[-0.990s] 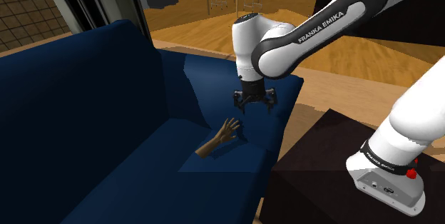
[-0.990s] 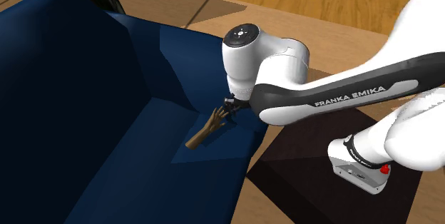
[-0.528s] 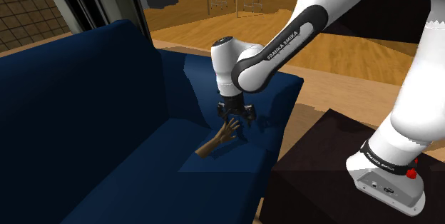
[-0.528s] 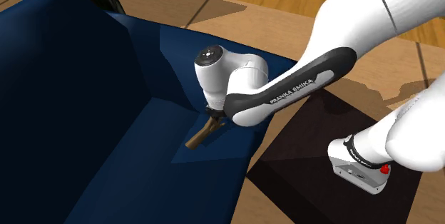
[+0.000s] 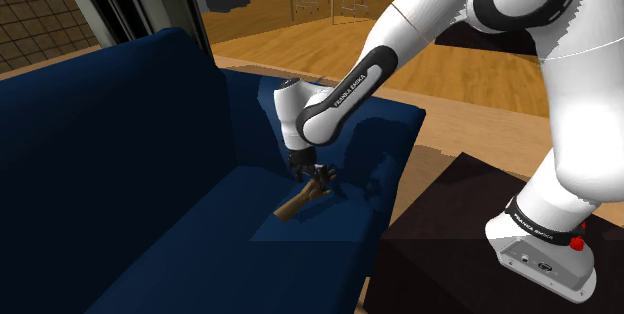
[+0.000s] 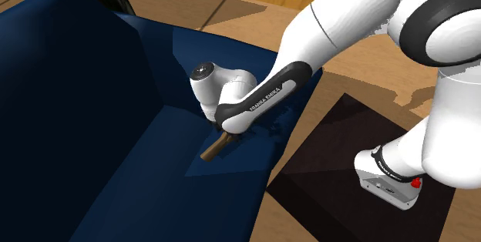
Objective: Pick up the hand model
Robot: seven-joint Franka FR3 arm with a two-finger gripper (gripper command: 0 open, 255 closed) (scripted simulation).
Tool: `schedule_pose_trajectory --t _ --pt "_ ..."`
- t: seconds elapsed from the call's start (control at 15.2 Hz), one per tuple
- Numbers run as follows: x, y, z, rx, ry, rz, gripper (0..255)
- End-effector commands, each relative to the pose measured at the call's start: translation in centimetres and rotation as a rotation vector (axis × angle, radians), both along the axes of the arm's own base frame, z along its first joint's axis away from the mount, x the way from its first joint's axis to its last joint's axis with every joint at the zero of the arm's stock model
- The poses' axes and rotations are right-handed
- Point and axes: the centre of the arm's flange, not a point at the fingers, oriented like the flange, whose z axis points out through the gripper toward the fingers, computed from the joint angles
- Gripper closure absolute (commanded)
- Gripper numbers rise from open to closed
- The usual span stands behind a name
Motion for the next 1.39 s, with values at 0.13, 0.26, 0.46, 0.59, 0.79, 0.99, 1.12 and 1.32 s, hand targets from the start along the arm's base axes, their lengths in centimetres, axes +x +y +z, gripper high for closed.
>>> schedule_pose_trajectory --t 0.13,0.26,0.46,0.59,0.79,0.99,1.12,1.32 --pt "1.3 0.5 -2.2 -0.003 0.005 -0.051 0" --pt "1.3 0.5 -3.2 -0.003 0.005 -0.051 0" --pt "1.3 0.5 -5.1 -0.003 0.005 -0.051 0" --pt "1.3 0.5 -5.1 -0.003 0.005 -0.051 0" --pt "1.3 0.5 -5.1 -0.003 0.005 -0.051 255" --pt "1.3 0.5 -5.1 -0.003 0.005 -0.051 255" --pt "1.3 0.5 -5.1 -0.003 0.005 -0.051 255" --pt "1.3 0.5 -4.6 -0.003 0.005 -0.051 255"
